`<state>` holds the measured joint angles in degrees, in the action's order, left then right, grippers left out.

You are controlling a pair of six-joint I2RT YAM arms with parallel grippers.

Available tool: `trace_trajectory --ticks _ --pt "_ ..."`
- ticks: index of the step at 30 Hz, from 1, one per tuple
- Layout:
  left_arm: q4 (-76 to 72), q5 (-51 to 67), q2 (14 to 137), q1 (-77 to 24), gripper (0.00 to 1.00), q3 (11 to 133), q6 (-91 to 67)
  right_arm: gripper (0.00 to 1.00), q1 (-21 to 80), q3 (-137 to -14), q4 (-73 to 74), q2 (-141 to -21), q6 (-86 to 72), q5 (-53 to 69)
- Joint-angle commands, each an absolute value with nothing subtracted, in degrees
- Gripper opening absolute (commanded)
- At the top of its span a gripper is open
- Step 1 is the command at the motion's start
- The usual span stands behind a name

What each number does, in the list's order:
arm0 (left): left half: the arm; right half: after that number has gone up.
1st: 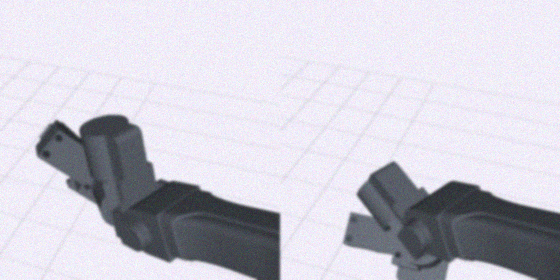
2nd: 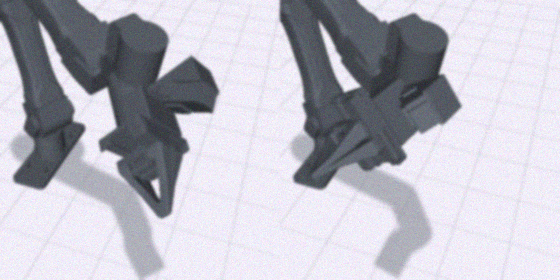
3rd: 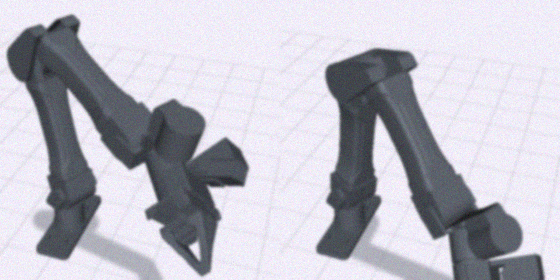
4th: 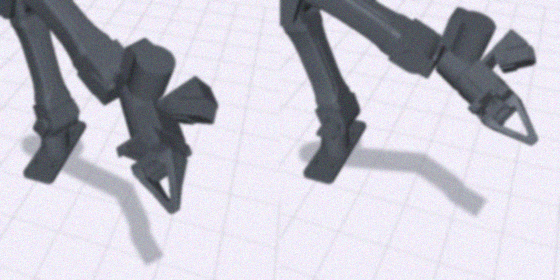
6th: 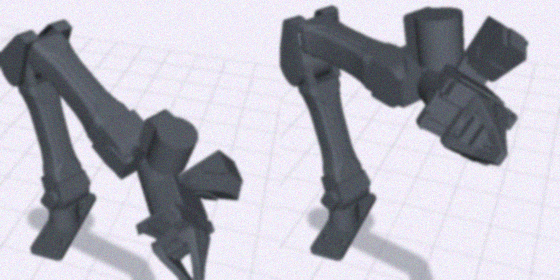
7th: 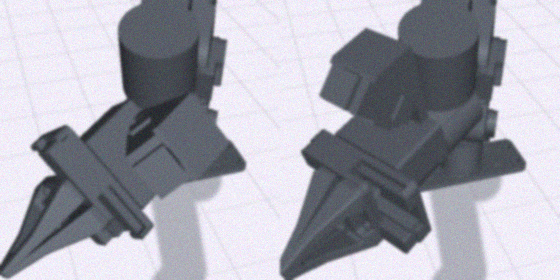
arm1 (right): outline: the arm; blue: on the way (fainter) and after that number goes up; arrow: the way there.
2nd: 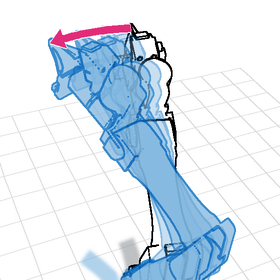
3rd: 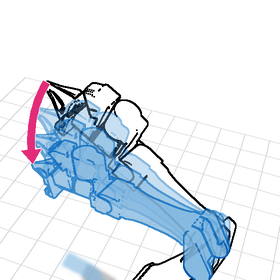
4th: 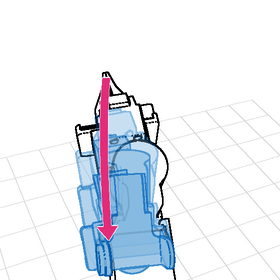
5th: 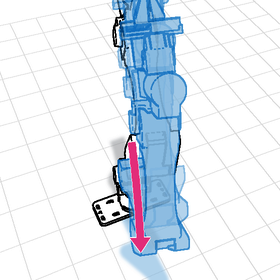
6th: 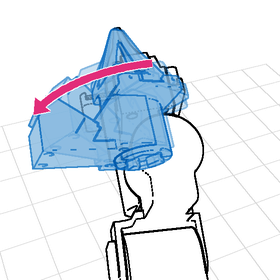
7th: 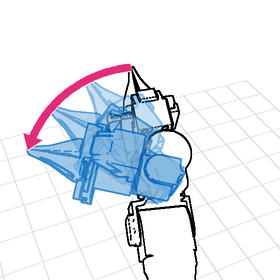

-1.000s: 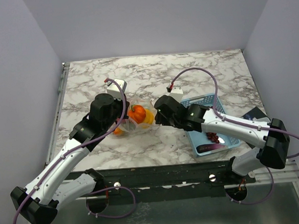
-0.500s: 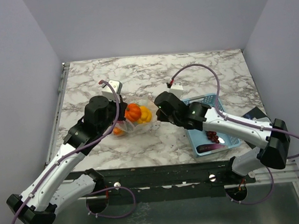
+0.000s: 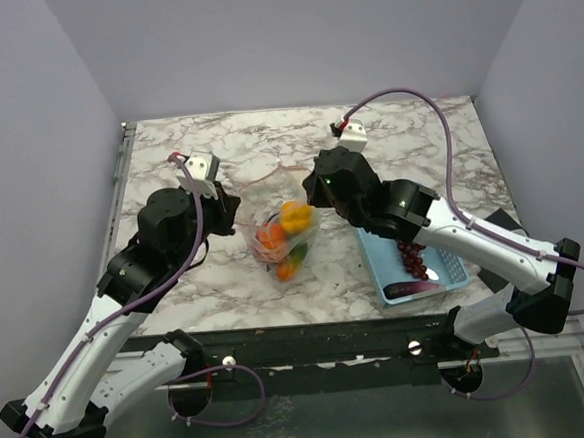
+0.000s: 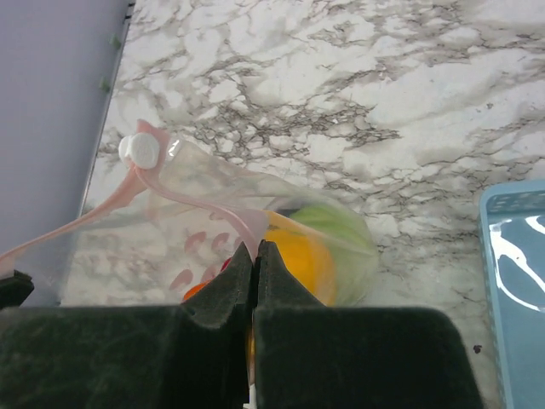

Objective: Place the food in the zip-top bag and seal the zipper
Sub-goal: Adjust the zipper food storage bag at the center of the board.

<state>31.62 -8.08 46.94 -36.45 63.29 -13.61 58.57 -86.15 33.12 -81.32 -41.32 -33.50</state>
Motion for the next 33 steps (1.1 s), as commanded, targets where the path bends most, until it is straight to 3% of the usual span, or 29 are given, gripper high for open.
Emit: trace_trajectory --ticks 1,7,21,33 --pt "29.4 -6.5 46.8 -36.3 0.00 57.9 -16.9 0.01 58.9 -82.6 33.8 -81.3 -40.4 -37.1" --pt "25.6 -5.3 51.7 -36.3 0.00 51.2 -18.8 0.01 58.3 -79.8 35.8 -84.5 -42.1 -37.2" --pt "28.9 -10.3 55.5 -36.3 0.00 69.1 -12.0 0.01 58.3 -91.0 36.2 -84.7 -35.9 -38.5" --pt "25.7 -14.1 57.6 -36.3 0.00 65.1 -10.0 0.01 53.4 -81.4 31.9 -87.1 -40.4 -32.3"
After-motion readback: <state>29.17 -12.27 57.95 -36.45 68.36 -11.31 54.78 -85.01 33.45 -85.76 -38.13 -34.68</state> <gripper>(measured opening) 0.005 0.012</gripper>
